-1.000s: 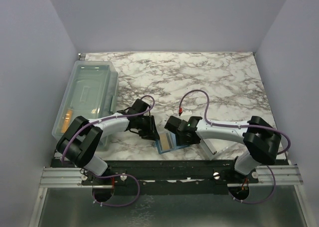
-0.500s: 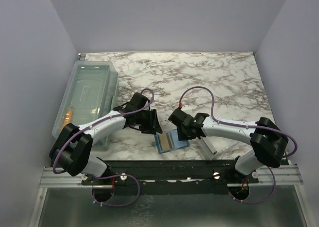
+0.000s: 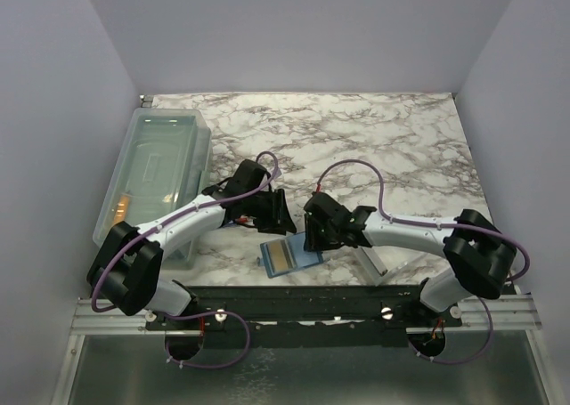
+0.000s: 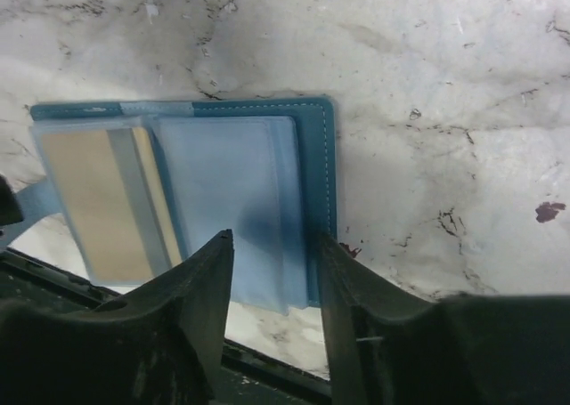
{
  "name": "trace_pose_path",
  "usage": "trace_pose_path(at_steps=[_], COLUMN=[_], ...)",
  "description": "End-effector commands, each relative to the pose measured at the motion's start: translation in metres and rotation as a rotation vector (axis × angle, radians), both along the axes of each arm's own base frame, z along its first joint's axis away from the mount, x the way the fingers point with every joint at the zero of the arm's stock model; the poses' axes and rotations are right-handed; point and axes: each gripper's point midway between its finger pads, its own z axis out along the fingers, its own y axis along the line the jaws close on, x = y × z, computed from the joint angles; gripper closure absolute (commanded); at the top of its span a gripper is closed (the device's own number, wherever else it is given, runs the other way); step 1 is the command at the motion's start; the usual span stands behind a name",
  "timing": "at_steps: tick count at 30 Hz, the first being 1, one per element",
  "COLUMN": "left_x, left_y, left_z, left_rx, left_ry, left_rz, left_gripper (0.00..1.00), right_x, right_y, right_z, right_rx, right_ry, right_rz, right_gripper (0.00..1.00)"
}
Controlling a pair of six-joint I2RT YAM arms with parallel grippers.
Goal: Put the credit cards into the card holder
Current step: Open the card holder at the center of the board, then move the storage box to the center of the board.
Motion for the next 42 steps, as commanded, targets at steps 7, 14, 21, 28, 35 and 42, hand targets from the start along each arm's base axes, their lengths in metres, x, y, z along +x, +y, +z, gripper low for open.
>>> trace_pose_path(at_steps=[7, 14, 21, 28, 35, 42], left_x=[0.007, -0.008, -0.024, -0.028, -0.03, -0.032], left_y=[-0.006, -0.029, -0.052, -0.055, -0.054, -0.053], left_z=[0.012, 0.02, 0.021, 0.024, 0.022, 0.023], left_rx=[-0.028, -0.126, -0.177, -0.189, -0.184, -0.19], left_ry=[-0.064, -0.063, -0.034, -0.037, -0.031, -0.035], left_rz=[-0.026, -0.107, -0.164, -0.18, -0.184, -0.191], left_gripper=[0.48, 0.41, 0.4, 0.4, 0.4, 0.4], right_x=[-0.012, -0.039, -0.024, -0.006, 0.02, 0.036], right_y=[-0.043, -0.111, -0.134, -0.155, -0.175, -0.187], right_z=[0.08, 0.091, 0.088, 0.072, 0.074, 0.068], right_rx=[-0.075, -0.177, -0.088, -0.071, -0.033, -0.076], right_ry=[-0.028, 0.037, 0.042, 0.05, -0.014, -0.03], right_rz=[-0.075, -0.265, -0.459, -0.624, -0.85, -1.001], right_gripper=[0.25, 0.05, 0.04, 0.0, 0.0, 0.0])
